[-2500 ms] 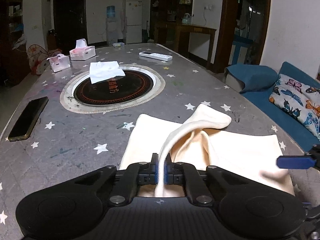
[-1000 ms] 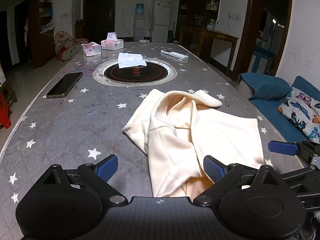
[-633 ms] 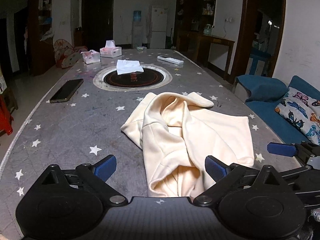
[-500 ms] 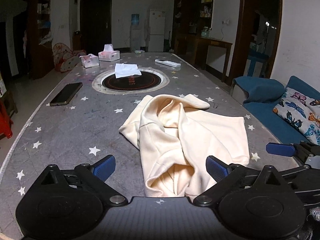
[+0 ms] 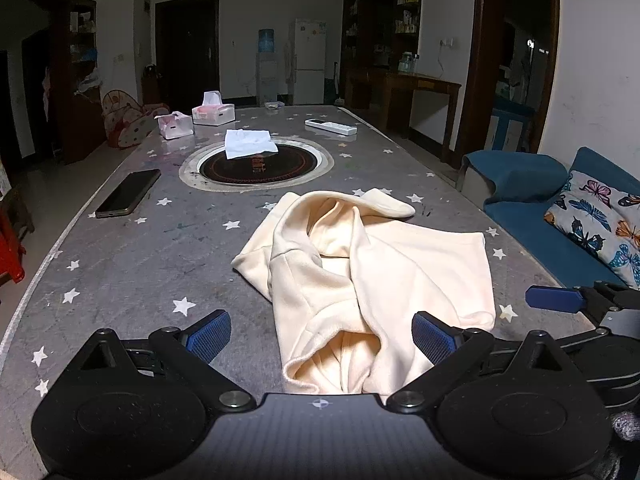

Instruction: Fold clothes

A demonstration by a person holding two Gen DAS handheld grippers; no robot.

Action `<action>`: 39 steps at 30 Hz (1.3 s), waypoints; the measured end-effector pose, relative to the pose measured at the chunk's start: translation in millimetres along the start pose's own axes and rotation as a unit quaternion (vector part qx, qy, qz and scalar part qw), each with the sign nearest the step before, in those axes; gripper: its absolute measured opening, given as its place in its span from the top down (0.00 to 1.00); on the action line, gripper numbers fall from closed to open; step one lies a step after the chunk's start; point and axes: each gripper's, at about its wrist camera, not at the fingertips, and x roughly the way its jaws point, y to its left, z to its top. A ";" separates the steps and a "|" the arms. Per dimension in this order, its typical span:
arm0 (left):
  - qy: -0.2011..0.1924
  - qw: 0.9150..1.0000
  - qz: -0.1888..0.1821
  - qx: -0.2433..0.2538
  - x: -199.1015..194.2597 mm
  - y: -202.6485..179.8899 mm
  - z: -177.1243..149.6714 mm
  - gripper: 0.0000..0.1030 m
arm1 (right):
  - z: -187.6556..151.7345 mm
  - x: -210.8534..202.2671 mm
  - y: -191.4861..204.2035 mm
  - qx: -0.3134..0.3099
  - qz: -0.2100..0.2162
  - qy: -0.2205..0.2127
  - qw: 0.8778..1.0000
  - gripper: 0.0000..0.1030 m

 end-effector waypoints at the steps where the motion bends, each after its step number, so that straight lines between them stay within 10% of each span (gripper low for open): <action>1: 0.001 1.000 0.000 0.000 1.3 0.5 0.6 0.04 | 0.5 0.8 0.6 0.001 0.000 0.001 1.000 0.00; 27: -0.001 1.000 -0.006 0.011 23.8 12.5 25.4 0.07 | 18.7 20.9 -10.0 0.011 0.010 0.005 1.000 0.01; 39: -0.008 0.998 -0.011 0.061 88.0 28.4 77.9 0.26 | 55.3 65.1 -7.0 0.009 0.040 0.019 0.999 0.21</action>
